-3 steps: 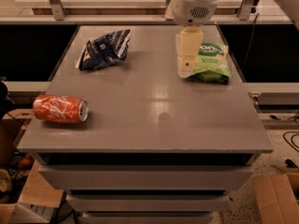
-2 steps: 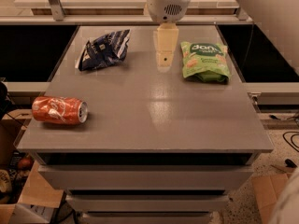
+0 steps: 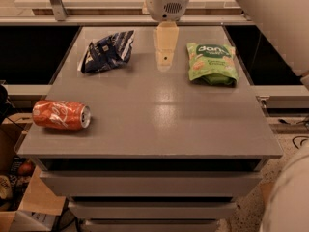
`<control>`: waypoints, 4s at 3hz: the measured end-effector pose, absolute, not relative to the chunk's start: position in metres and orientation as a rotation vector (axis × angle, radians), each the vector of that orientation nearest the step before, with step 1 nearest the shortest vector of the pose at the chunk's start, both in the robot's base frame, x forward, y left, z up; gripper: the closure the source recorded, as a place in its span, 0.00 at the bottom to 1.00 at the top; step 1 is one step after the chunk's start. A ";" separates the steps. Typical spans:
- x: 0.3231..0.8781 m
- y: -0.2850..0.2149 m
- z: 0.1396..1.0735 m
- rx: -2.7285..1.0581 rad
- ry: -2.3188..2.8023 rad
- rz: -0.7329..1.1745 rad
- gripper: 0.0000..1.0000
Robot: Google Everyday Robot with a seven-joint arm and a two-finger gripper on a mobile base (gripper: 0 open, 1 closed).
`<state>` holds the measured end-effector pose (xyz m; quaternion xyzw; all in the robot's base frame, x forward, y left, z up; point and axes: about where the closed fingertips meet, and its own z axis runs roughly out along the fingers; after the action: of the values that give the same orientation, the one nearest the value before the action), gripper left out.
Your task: Move blue chip bag near coke can
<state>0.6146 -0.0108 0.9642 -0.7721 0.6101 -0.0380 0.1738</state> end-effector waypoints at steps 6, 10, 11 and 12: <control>0.719 0.127 0.930 -2.335 1.528 -0.181 0.00; 0.724 0.122 0.899 -2.326 1.626 -0.154 0.89; 0.725 0.118 0.916 -2.323 1.606 -0.191 1.00; 0.721 0.115 0.940 -2.325 1.567 -0.223 1.00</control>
Offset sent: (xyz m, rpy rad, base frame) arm 0.0778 0.0734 -0.0022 -0.0647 -0.0287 0.1457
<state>0.7213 0.1145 0.9404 -0.8154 0.5497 -0.0783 0.1638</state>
